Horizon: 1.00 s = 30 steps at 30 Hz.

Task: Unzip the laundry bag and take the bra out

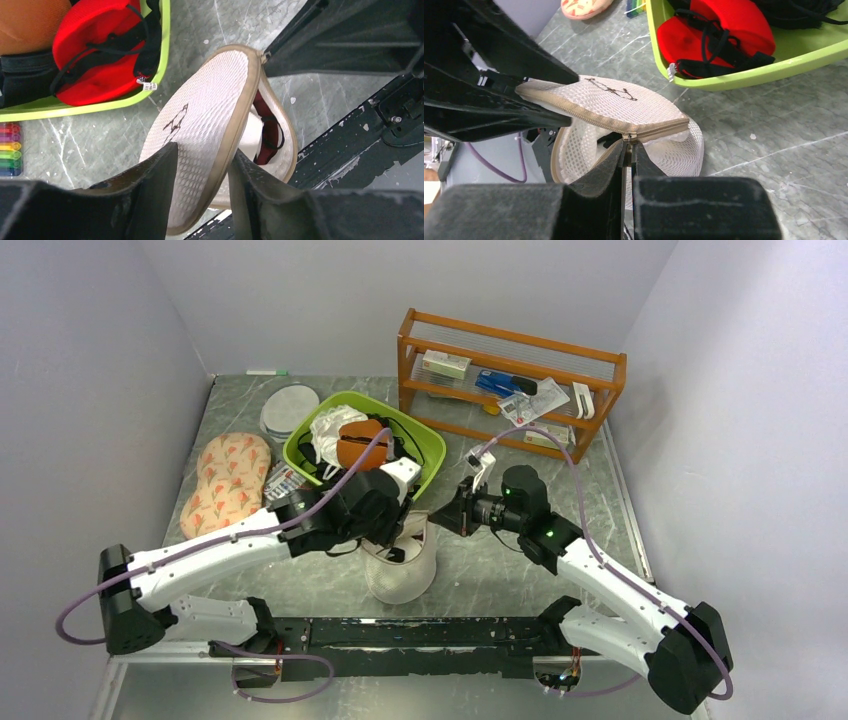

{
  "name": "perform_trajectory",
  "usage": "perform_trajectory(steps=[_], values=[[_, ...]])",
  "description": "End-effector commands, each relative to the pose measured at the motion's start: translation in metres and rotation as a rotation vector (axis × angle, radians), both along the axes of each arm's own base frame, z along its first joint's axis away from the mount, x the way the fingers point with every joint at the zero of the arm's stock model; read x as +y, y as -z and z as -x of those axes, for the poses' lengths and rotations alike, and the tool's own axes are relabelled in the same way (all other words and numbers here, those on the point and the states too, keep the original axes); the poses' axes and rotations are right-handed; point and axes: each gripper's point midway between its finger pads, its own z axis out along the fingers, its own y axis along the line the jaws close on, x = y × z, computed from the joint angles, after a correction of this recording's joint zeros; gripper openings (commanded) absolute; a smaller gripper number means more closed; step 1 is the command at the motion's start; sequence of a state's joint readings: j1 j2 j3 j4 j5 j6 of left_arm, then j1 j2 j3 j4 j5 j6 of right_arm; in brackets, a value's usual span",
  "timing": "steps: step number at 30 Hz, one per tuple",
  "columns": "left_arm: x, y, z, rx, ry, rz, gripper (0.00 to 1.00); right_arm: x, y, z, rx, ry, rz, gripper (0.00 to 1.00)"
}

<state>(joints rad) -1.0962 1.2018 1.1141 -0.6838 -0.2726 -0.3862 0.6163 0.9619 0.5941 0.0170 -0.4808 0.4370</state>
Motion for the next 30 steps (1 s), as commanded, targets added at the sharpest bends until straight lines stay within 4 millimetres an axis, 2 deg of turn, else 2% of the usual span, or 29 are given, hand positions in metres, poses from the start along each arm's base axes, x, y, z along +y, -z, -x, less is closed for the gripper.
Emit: perform_trajectory(steps=[1,4,7,11,13,17,22,30], values=[[-0.023,-0.017,-0.014,-0.044,0.009,0.031,0.54,0.008,-0.016,0.006,-0.028,-0.067,-0.054,0.00],[-0.032,-0.020,-0.021,-0.079,0.045,0.012,0.56,0.009,-0.017,0.008,-0.024,-0.083,-0.053,0.00],[-0.043,-0.022,-0.025,-0.090,0.076,0.007,0.53,0.010,-0.016,0.010,-0.017,-0.097,-0.046,0.00],[-0.049,-0.022,-0.027,-0.098,0.126,-0.034,0.34,0.009,-0.014,0.009,-0.014,-0.089,-0.036,0.00],[-0.046,-0.022,-0.027,-0.107,0.133,-0.062,0.23,0.007,-0.014,0.008,-0.023,-0.080,-0.031,0.00],[-0.036,-0.026,-0.021,-0.128,0.173,-0.103,0.08,0.004,-0.009,0.002,-0.024,-0.061,0.013,0.00],[-0.019,-0.042,-0.008,-0.161,0.213,-0.068,0.07,0.001,-0.001,-0.004,-0.025,-0.048,0.068,0.00],[0.002,-0.085,0.012,-0.216,0.237,0.083,0.07,0.004,0.010,-0.015,-0.026,-0.054,0.084,0.00]])
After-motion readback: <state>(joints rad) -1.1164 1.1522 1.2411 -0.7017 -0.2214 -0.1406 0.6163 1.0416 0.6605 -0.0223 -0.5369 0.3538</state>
